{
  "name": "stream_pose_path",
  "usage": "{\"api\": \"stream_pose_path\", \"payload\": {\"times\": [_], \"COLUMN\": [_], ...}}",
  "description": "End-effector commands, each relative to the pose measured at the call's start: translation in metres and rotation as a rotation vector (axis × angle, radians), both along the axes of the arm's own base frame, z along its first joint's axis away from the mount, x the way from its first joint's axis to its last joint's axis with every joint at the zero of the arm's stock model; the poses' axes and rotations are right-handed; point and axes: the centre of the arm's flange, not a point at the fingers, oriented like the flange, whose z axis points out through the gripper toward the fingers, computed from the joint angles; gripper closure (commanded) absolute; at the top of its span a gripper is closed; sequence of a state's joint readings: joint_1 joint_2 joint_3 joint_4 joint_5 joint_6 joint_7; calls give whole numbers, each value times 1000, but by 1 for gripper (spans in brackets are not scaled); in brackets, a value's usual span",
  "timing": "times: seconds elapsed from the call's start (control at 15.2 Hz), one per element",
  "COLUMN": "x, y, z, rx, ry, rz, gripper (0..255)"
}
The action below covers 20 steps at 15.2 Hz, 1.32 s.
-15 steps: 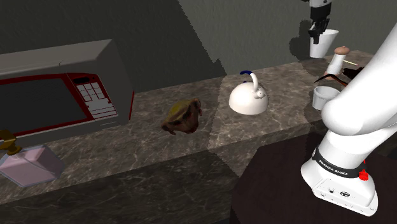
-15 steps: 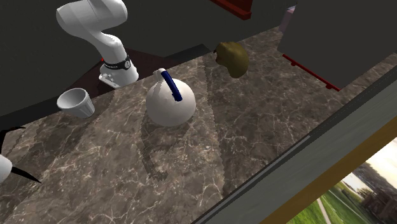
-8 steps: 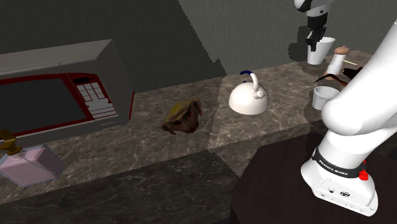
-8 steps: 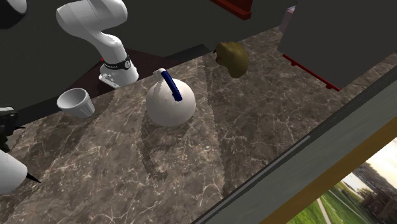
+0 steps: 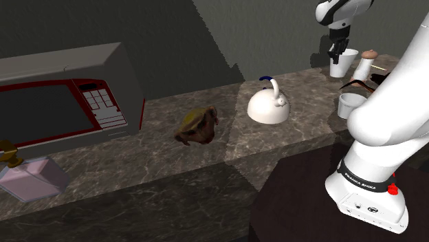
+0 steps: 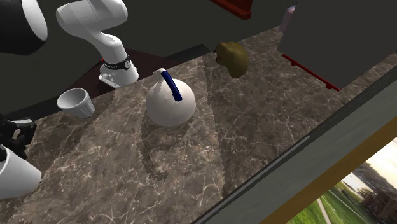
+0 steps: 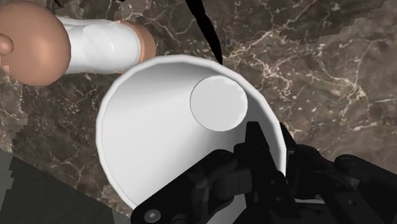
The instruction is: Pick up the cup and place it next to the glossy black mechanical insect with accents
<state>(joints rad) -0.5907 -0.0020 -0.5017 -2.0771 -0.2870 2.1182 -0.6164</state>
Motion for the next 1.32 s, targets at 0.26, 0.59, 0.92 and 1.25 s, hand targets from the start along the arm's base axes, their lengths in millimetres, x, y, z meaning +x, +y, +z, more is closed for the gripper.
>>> {"api": "stream_pose_path", "payload": {"times": [0.26, 0.59, 0.92, 1.25], "x": [0, 0, 0, 0], "y": [1, 1, 1, 1], "z": [-31, -57, -69, -69], "rx": [-1, -1, -1, -1], "ry": [-1, -1, -1, -1], "rz": [0, 0, 0, 0], "gripper": [255, 255, 255, 255]}}
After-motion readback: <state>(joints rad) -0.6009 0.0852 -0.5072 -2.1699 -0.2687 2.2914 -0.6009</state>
